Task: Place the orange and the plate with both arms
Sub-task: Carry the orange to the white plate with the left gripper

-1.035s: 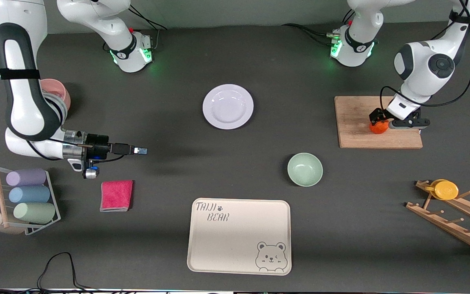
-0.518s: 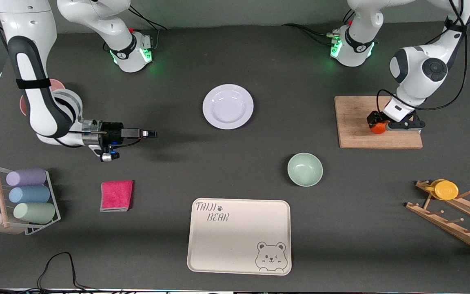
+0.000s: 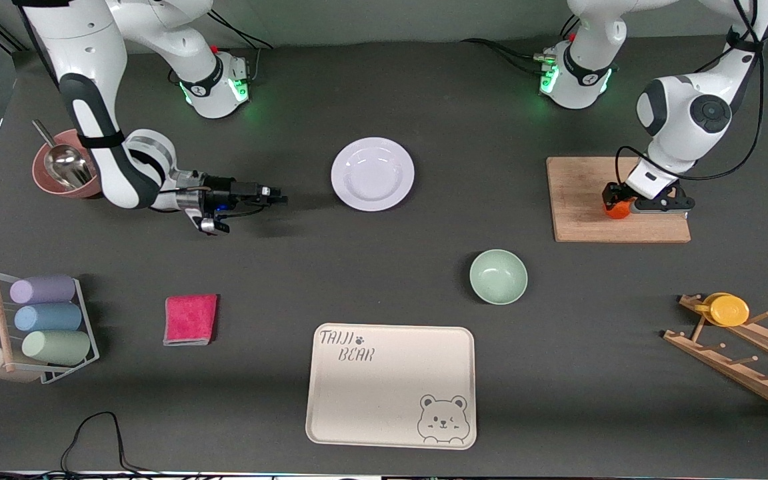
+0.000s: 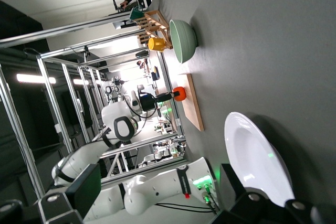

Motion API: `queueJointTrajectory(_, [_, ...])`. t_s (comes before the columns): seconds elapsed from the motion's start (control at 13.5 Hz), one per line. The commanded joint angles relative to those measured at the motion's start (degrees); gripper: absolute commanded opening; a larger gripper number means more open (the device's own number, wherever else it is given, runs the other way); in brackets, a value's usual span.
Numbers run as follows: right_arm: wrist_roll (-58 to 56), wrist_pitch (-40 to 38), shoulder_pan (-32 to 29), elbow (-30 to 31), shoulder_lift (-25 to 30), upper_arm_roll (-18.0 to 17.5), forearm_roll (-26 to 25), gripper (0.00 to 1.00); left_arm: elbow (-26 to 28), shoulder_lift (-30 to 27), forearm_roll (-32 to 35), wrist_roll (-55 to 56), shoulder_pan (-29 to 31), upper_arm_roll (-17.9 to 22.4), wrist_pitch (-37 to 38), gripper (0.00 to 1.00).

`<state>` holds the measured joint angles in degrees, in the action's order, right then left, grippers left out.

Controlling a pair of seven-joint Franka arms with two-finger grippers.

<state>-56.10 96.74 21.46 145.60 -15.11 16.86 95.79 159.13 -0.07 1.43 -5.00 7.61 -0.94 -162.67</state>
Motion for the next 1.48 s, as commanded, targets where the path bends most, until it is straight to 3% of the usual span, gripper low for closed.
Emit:
queueJointTrajectory(0.0, [-6.4, 4.0, 2.3, 3.1, 1.4, 0.5, 2.3, 1.0, -0.6, -5.6, -0.6, -0.1, -2.4, -0.6, 6.5, 0.0])
queueJointTrajectory(0.15, [-13.7, 5.3, 3.8, 4.4, 0.1, 0.3, 6.4, 1.0, -7.9, -9.4, -2.6, 4.5, -8.3, -0.6, 20.4, 0.0])
queueJointTrajectory(0.37, [-18.3, 5.0, 4.8, 4.9, -3.2, 0.2, 9.3, 1.0, -23.8, -10.2, -2.9, 13.8, -16.3, -0.6, 42.9, 0.0])
queueJointTrajectory(0.59, [-18.9, 4.9, 6.9, 4.9, -5.2, 0.1, 11.7, 1.0, -31.8, -11.6, -7.3, 27.2, -24.6, -0.6, 54.0, 0.0])
queueJointTrajectory(0.74, [-19.0, 4.7, 7.0, 5.4, -5.7, 0.0, 12.1, 1.0, -31.9, -12.1, -7.4, 36.2, -28.6, -2.7, 53.9, 0.0])
queueJointTrajectory(1.04, [-19.1, 1.2, 7.3, 5.9, -7.5, 0.0, 13.7, 1.0, -35.2, -8.7, -7.8, 59.9, -32.4, -14.9, 50.2, 0.0])
queueJointTrajectory(1.26, [-19.2, 1.4, 7.4, 7.0, -7.1, 0.0, 13.8, 1.0, -40.5, -0.2, -7.9, 80.4, -33.7, -26.3, 44.9, 0.0])
queueJointTrajectory(1.4, [-19.2, 1.8, 7.5, 7.1, -7.0, 0.0, 14.2, 1.0, -43.9, 5.7, -5.1, 91.6, -34.8, -30.4, 41.3, 0.0])
